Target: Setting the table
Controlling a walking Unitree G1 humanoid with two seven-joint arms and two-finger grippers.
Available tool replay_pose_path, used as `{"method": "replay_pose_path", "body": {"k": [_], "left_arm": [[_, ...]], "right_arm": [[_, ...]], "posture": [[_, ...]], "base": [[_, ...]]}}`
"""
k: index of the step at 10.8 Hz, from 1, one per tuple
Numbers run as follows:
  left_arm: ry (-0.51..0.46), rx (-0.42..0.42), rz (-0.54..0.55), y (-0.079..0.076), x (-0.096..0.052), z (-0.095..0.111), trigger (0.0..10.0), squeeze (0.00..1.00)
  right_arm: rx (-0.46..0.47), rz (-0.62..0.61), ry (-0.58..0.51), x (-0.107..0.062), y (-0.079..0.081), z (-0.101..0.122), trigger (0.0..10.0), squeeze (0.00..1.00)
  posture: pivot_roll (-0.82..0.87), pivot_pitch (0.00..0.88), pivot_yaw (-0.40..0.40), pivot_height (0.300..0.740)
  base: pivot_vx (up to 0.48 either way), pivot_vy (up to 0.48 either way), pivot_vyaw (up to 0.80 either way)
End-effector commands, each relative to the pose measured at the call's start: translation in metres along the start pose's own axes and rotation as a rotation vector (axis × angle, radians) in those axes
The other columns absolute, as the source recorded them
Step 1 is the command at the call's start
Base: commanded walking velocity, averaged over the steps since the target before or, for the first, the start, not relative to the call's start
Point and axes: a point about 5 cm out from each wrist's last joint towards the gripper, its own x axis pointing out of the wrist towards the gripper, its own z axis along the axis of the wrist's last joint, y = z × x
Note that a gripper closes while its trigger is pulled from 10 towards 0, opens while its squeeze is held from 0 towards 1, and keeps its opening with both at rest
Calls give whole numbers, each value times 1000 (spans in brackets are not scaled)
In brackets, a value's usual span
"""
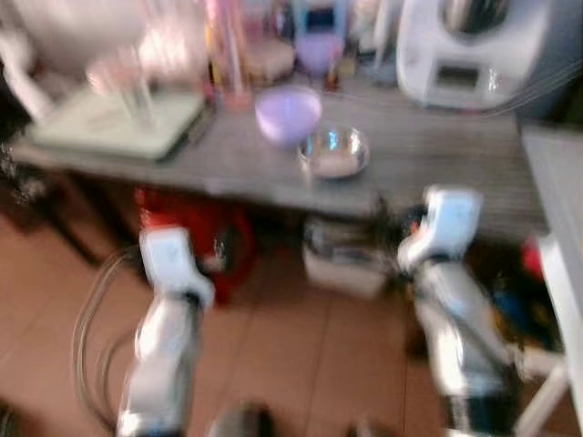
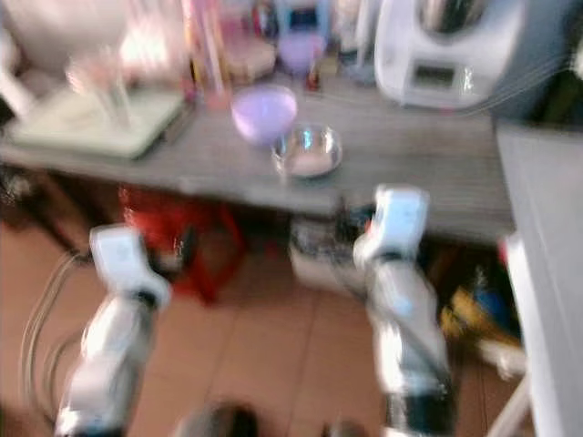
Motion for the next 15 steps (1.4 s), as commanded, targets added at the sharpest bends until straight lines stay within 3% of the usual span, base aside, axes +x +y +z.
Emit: {"method": "replay_pose_path", "body": {"k": [1,3,4,5,7,9,12,15], "left_arm": [[-13,5,11,4,1,5,10000,0],[-11,7,7,4,1,5,10000,0],[-12,16,11,6,-1,5,10000,0],[-22,11,-5,8,-5,6,10000,0],[26,52,-6,22,-27,-5,10000,0],[46,82,-17,28,-38,-10,10000,0],[25,81,-48,19,-32,-6,10000,0],[15,75,-56,15,-32,-4,10000,0]], "right_arm": [[6,-19,13,4,1,1,10000,0],[-52,-55,38,4,2,-5,10000,0],[-18,-87,17,2,1,-6,10000,0],[6,-121,66,-4,-3,-12,10000,0],[-38,-80,55,-34,-12,-22,10000,0],[-72,-132,70,-42,-22,-25,10000,0],[-60,-95,39,-35,-14,-20,10000,0],[-61,-78,15,-30,-12,-14,10000,0]], "posture": [[-12,17,57,740],[-9,17,58,740],[-3,16,56,740],[1,15,55,740],[1,8,58,740],[-3,0,59,740],[-7,0,56,740],[-4,5,53,740]], "base": [[-300,0,0],[-296,0,0],[0,0,0],[0,0,0],[0,0,0],[0,0,-228],[0,-189,-800],[0,-314,0]]}}
